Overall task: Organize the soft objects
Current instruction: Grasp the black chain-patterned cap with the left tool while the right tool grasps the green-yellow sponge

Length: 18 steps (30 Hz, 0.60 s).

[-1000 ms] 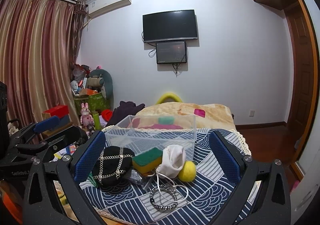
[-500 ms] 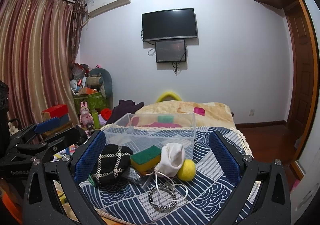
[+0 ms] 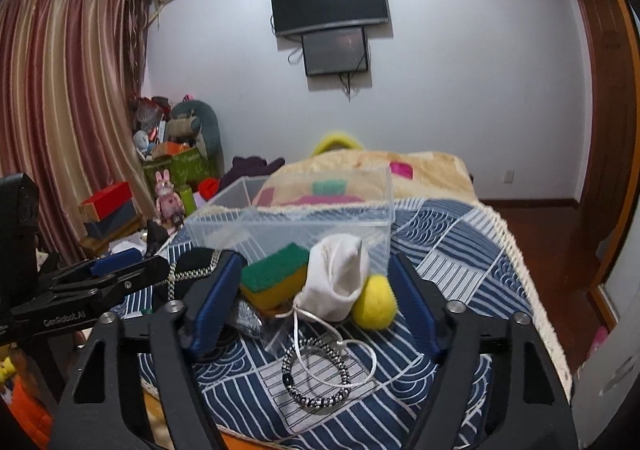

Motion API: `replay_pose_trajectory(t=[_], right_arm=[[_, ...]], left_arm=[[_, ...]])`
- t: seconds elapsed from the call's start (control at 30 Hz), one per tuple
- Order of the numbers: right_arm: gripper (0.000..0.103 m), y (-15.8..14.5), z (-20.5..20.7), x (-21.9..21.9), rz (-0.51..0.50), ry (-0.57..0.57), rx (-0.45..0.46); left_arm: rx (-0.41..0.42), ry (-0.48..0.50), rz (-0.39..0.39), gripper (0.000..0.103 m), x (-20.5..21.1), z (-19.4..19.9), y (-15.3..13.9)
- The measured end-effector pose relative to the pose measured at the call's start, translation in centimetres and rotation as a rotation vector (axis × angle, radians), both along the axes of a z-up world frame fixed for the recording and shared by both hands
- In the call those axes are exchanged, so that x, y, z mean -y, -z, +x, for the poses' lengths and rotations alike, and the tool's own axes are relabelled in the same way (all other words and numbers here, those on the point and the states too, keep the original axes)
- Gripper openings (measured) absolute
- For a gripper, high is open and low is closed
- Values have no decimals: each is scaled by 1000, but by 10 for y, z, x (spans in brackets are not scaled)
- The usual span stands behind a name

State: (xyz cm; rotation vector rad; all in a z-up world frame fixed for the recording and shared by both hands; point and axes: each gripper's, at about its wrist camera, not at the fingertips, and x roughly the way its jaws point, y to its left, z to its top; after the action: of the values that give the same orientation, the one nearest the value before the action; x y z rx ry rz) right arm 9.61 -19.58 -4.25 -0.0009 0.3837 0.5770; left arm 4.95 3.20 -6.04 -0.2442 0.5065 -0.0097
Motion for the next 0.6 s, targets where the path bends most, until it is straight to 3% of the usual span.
replay_pose_trajectory(t=[0.13,0.3,0.47,0.6], right_arm=[[60,7,6,-7,-2,-27,-40],[52,17,11,-20,-20,-71,-80],[45,22,14,-32,-47,-91,-93],[45,21,15,-38,-59,-97,-89]], left_arm=[[-35,3,8,78,0,9,14],[-46,-2,33,66,3,13,21],[-52,-10,28,37,-2,15,26],[-52,-10,-3,29,-10,13,26]])
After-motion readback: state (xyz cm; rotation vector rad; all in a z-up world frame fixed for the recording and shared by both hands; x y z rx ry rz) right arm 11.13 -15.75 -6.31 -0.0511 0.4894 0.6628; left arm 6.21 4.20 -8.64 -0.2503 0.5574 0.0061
